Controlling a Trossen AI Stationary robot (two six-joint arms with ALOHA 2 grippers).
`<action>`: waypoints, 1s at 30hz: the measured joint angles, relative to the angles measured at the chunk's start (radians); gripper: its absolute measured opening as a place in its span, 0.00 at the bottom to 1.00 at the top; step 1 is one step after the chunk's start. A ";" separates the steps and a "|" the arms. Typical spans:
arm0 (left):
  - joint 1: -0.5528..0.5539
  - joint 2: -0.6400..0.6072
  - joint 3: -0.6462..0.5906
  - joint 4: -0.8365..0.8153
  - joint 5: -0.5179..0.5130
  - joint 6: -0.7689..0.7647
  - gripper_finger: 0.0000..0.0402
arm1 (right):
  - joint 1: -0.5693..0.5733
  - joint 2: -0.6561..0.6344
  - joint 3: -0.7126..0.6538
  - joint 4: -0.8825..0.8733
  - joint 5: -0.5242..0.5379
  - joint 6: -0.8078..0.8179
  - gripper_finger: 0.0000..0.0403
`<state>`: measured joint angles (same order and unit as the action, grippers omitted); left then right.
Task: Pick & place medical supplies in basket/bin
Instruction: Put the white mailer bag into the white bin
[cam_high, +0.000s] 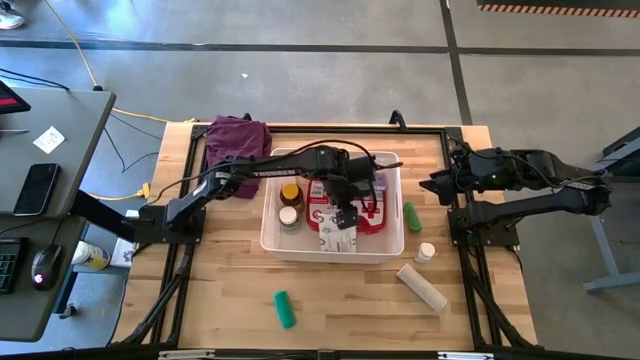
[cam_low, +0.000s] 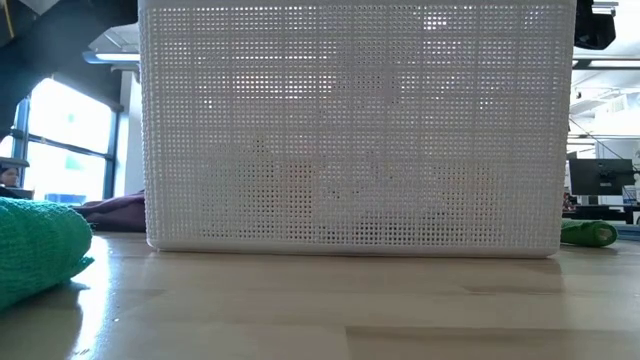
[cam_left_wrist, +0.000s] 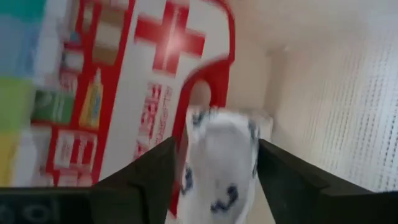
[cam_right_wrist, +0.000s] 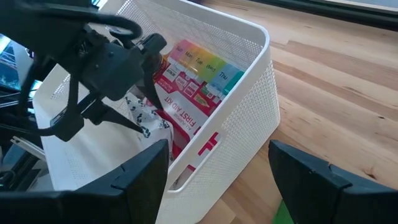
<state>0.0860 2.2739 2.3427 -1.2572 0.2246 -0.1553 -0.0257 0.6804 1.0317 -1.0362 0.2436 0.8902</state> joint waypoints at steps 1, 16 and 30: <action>0.000 0.006 0.002 0.020 -0.003 0.006 0.59 | 0.000 0.000 0.000 0.000 0.000 0.000 0.66; 0.009 -0.004 0.012 0.025 0.168 0.049 0.05 | 0.000 0.000 0.000 -0.001 0.031 -0.008 0.66; 0.091 -0.119 0.014 0.104 0.232 -0.045 0.07 | 0.000 0.000 0.000 -0.003 0.047 -0.043 0.66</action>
<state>0.1771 2.1552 2.3562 -1.1527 0.4566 -0.2006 -0.0257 0.6800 1.0317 -1.0390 0.2901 0.8476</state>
